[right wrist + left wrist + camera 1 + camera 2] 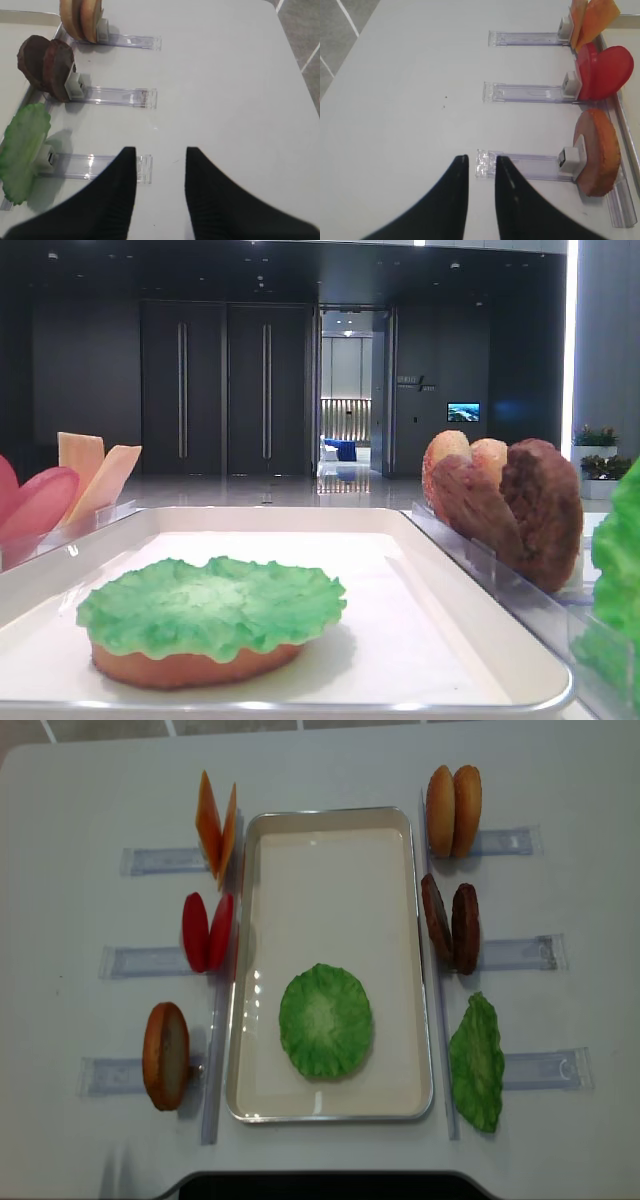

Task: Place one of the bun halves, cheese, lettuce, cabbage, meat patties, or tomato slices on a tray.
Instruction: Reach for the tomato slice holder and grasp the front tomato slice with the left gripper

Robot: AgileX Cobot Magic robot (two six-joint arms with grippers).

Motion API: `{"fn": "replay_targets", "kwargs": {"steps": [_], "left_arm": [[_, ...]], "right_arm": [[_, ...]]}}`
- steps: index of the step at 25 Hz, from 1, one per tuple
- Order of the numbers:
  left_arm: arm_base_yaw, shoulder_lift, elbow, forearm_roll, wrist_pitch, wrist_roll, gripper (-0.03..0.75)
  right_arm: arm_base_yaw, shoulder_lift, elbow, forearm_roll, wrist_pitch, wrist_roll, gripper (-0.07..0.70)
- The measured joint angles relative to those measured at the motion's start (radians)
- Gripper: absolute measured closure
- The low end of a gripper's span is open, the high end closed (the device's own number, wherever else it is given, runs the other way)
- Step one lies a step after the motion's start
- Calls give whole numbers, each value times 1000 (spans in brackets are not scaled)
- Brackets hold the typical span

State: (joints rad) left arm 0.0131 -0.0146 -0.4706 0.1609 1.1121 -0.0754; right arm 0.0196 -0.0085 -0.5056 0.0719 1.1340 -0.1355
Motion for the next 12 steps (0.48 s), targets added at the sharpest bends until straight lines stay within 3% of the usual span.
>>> {"fn": "replay_targets", "kwargs": {"steps": [12], "left_arm": [[0, 0, 0, 0, 0, 0, 575]], "right_arm": [[0, 0, 0, 0, 0, 0, 397]]}}
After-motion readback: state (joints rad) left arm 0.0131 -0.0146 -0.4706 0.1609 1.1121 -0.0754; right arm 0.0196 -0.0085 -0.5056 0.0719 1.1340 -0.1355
